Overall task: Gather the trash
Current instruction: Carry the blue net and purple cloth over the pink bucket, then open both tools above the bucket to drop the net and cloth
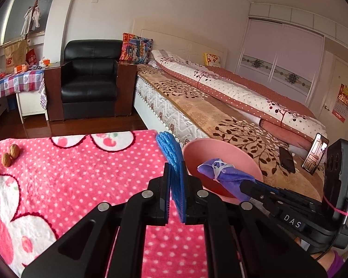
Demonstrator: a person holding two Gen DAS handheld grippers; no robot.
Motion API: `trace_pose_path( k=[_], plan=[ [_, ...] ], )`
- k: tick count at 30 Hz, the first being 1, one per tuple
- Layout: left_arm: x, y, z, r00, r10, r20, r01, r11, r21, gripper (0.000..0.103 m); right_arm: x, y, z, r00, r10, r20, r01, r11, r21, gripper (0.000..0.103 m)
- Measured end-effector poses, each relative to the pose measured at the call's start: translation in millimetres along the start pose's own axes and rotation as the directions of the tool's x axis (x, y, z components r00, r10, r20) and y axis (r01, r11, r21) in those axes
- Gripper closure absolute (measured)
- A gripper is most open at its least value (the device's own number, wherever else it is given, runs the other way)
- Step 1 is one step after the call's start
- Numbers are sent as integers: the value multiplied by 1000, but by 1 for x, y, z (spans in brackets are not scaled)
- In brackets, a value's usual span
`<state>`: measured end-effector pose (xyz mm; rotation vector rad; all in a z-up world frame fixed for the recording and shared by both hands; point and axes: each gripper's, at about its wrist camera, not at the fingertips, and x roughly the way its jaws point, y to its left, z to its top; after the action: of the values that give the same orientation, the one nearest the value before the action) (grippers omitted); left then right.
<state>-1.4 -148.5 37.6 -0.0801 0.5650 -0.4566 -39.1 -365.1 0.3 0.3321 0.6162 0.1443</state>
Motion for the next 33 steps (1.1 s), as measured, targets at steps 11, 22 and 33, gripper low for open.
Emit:
trace_pose_path(
  k=[11, 22, 33],
  plan=[
    [54, -53, 11, 998, -52, -24, 54, 996, 74, 97, 4, -46, 18, 995, -94, 19, 93, 994, 55, 90],
    [103, -76, 10, 996, -38, -77, 46, 993, 107, 97, 26, -71, 22, 991, -130, -19, 131, 988, 85, 89],
    [131, -78, 2, 991, -1, -137, 17, 993, 117, 97, 49, -81, 21, 987, -149, -61, 154, 984, 89, 89]
  ],
)
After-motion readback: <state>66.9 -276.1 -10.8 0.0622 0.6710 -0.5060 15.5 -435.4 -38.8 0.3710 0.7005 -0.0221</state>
